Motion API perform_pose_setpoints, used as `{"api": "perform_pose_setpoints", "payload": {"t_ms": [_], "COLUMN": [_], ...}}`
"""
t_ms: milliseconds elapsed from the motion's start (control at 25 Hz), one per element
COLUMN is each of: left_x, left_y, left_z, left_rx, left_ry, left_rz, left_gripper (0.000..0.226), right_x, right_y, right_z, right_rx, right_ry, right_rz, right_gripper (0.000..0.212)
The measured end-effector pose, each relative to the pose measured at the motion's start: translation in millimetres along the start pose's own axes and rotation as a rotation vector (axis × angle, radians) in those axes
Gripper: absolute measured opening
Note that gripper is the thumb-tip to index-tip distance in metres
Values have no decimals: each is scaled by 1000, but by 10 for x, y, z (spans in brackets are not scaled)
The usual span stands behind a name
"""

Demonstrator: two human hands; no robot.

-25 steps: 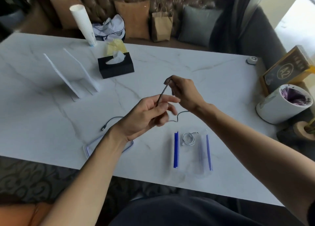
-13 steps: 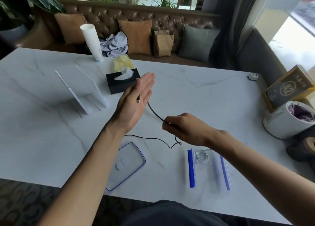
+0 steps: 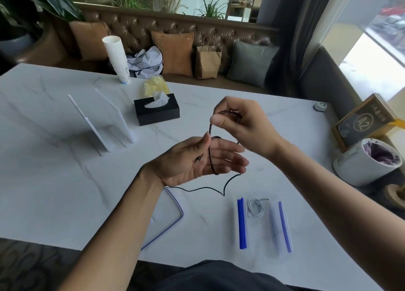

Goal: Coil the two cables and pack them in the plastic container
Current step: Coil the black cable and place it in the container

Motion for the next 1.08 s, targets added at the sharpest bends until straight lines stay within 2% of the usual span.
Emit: {"api": "perform_pose_setpoints", "payload": {"t_ms": [120,200,400,520,640,720,800,880,960,1080], "left_x": [81,152,332,407,422,381,317,247,147,48], "left_y": [131,153,-99,-314,-492,-558,-585,-592,-591,-348], "left_z": [-20,-11,36,-17,-39,-43,-34,-29,-5,39], "left_rx": [-80,-63,264,437,599,665,683,683,646,408], "left_ry": [77,148,363,449,444,394,329,245,130,6], "left_rz": [-35,-112,-248,-305,-274,-218,-145,-74,-7,88], "left_gripper": [53,51,49,51,57,68,79,88,95,107], "right_x": [96,172,505,540,485,377,264,155,22,-141], "right_y": [30,105,239,318,289,256,212,138,61,-36], "right_z": [27,-19,-279,-422,-521,-543,-525,-460,-384,-256], "right_rx": [14,-44,-117,-253,-338,-376,-383,-358,-329,-271], "right_ry": [58,105,362,388,289,117,-34,-132,-202,-246], "right_rz": [129,188,207,166,-17,-212,-352,-392,-352,-261], "right_gripper": [17,13,27,21,17,12,11,14,13,14]}}
Point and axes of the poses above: each hand's wrist, its own z-axis towards the middle knuckle, its own y-axis out of the palm, x = y × z, the point moved 8 cm from there along z, towards the middle knuckle, and after that the axes turned 11 degrees about x, right-handed, at the moved point
